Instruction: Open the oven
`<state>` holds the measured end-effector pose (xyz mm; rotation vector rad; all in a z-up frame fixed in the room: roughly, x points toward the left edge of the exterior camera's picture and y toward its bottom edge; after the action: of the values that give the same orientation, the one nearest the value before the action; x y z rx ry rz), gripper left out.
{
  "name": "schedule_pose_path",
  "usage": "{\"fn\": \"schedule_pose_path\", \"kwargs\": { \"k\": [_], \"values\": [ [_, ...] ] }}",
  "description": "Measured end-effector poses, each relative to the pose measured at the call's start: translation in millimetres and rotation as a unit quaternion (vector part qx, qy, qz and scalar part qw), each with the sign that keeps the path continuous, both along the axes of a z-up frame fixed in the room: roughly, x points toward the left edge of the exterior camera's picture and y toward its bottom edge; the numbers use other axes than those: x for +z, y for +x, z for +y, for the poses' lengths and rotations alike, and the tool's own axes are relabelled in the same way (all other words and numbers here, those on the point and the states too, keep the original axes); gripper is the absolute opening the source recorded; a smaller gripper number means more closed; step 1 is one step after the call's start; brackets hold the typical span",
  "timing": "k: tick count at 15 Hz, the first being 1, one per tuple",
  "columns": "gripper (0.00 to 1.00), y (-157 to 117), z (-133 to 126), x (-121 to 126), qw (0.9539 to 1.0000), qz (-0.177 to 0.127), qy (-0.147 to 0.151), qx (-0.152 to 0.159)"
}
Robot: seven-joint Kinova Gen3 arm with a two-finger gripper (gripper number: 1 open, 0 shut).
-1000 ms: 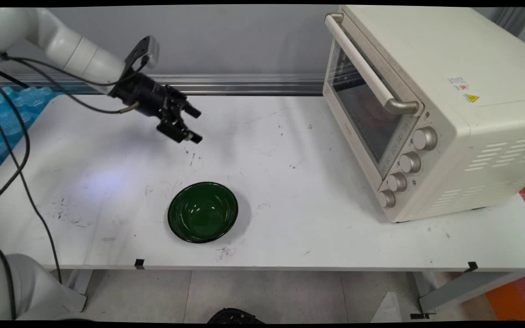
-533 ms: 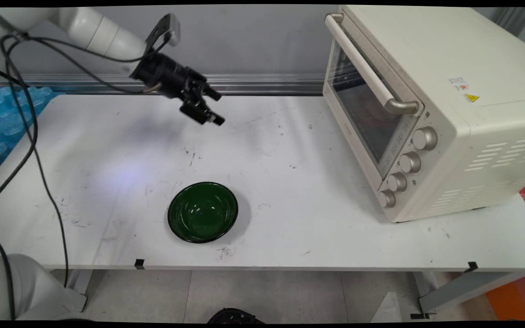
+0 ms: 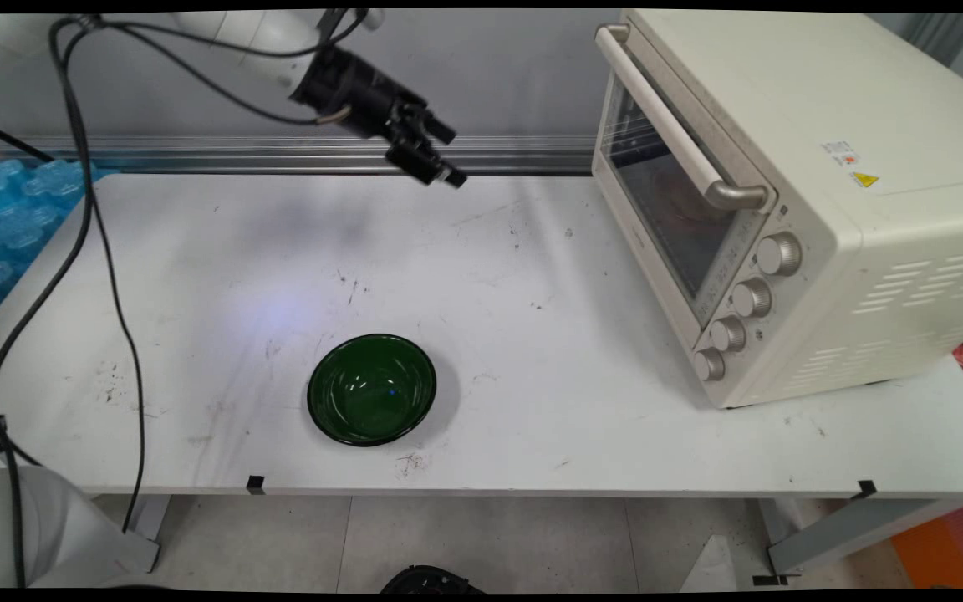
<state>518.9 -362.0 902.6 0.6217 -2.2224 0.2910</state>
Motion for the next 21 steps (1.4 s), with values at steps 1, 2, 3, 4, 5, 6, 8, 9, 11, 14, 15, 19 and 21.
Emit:
{"fn": "schedule_pose_path", "kwargs": {
  "k": [1,2,3,4,5,6,8,9,11,14,15,19,21],
  "values": [
    [1.0,-5.2,-4.3,5.1,1.0,0.003,-0.003,0.001],
    [1.0,-10.9,-9.2,10.9,1.0,0.007,-0.006,0.002],
    [1.0,-15.6,-13.1,15.9,0.9999,0.01,-0.009,0.002],
    [1.0,-21.1,-17.8,21.7,0.9998,0.013,-0.013,0.002],
    [1.0,-25.5,-21.4,26.7,0.9997,0.016,-0.016,0.003],
    [1.0,-27.8,-23.6,30.0,0.9997,0.018,-0.018,0.003],
    [1.0,-37.5,-31.6,41.5,0.9994,0.025,-0.025,0.004],
    [1.0,-41.5,-34.8,46.3,0.9992,0.028,-0.027,0.004],
    [1.0,-50.4,-42.2,57.2,0.9988,0.036,-0.033,0.005],
    [1.0,-60.6,-50.0,68.7,0.9982,0.045,-0.039,0.007],
    [1.0,-65.3,-53.2,73.2,0.9979,0.049,-0.042,0.007],
    [0.0,-83.1,-64.1,85.5,0.9967,0.067,-0.044,0.011],
    [0.0,-93.2,-69.1,88.1,0.9962,0.075,-0.041,0.012]
  ]
}}
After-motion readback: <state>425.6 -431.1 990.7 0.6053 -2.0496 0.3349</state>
